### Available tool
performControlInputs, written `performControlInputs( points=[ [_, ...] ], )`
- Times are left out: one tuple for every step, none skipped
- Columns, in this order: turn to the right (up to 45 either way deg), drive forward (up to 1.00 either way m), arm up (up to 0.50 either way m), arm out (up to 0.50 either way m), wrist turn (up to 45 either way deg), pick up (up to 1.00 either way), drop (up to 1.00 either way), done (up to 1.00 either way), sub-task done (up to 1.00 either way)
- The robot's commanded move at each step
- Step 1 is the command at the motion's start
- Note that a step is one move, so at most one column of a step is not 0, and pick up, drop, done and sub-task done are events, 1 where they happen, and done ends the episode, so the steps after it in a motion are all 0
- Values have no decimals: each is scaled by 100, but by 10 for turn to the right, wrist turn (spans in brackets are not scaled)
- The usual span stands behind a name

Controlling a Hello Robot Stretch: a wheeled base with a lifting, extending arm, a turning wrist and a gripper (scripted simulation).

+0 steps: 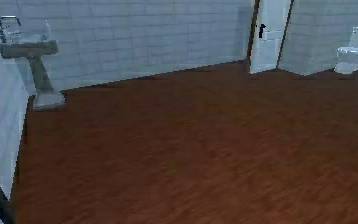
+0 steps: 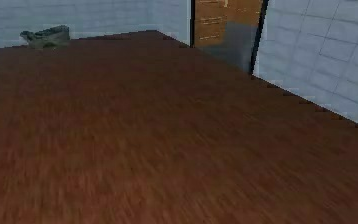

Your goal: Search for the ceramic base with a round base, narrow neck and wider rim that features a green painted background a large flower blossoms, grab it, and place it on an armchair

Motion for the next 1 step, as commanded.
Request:
performControlInputs(
  points=[
    [150,0,0,0,0,0,0,0,0]
  ],
)
